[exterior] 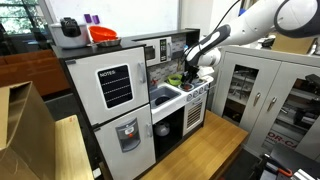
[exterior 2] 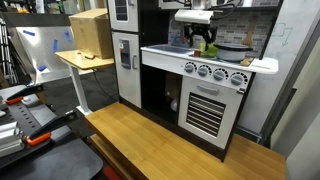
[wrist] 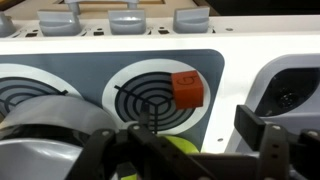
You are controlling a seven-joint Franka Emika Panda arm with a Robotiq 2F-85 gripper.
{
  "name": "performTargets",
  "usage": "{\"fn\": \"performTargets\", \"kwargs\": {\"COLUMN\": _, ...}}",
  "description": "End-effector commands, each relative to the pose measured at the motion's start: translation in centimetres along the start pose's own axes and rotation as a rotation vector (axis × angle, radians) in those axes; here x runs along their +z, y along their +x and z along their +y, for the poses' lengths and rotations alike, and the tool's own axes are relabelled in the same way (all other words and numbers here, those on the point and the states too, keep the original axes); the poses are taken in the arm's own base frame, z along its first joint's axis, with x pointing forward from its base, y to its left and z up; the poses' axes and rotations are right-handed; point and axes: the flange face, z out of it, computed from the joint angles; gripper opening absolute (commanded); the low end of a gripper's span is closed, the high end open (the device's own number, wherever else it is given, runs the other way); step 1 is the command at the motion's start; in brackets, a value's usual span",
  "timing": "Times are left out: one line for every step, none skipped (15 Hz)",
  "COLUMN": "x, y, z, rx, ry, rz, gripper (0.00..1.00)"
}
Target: Pick up the brown object from the green bowl and place it on the stove
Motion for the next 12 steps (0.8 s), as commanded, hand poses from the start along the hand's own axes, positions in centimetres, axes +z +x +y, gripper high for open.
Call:
{"fn": "performTargets", "kwargs": {"x": -1.2, "y": -0.1, "z": -0.3, "rx": -0.002, "ry": -0.022, "rz": -0.044, "gripper": 1.0}}
{"fn": "performTargets", "kwargs": {"x": -1.8, "y": -0.2, "z": -0.3, "rx": -0.001, "ry": -0.032, "rz": -0.053, "gripper": 1.0}}
{"fn": "performTargets", "kwargs": {"x": -2.3, "y": -0.3, "z": -0.3, "rx": -0.003, "ry": -0.041, "rz": -0.065, "gripper": 1.0}}
{"fn": "performTargets", "kwargs": {"x": -3.0, "y": -0.4, "z": -0.3, "rx": -0.008, "ry": -0.047, "rz": -0.079, "gripper": 1.0}}
{"fn": "performTargets", "kwargs": {"x": -4.0, "y": -0.6, "z": -0.4, "rx": -0.033, "ry": -0.038, "rz": -0.103, "gripper": 1.0}}
{"fn": "performTargets", "kwargs": {"x": -4.8, "y": -0.6, "z": -0.4, "rx": -0.048, "ry": -0.033, "rz": -0.118, "gripper": 1.0}}
{"fn": "performTargets", "kwargs": {"x": -5.8, "y": -0.7, "z": -0.5, "rx": -0.063, "ry": -0.024, "rz": -0.14, "gripper": 1.0}}
{"fn": "performTargets", "kwargs": {"x": -6.9, "y": -0.8, "z": -0.4, "rx": -0.064, "ry": -0.025, "rz": -0.151, "gripper": 1.0}}
{"fn": "performTargets", "kwargs": {"x": -8.1, "y": -0.9, "z": -0.3, "rx": -0.059, "ry": -0.03, "rz": -0.164, "gripper": 1.0}}
{"fn": "performTargets", "kwargs": {"x": -9.3, "y": -1.0, "z": 0.0, "rx": -0.058, "ry": -0.032, "rz": -0.176, "gripper": 1.0}}
{"fn": "performTargets", "kwargs": {"x": -10.4, "y": -1.1, "z": 0.2, "rx": -0.058, "ry": -0.029, "rz": -0.182, "gripper": 1.0}}
{"fn": "performTargets", "kwargs": {"x": -11.3, "y": -1.2, "z": 0.3, "rx": -0.047, "ry": -0.023, "rz": -0.186, "gripper": 1.0}}
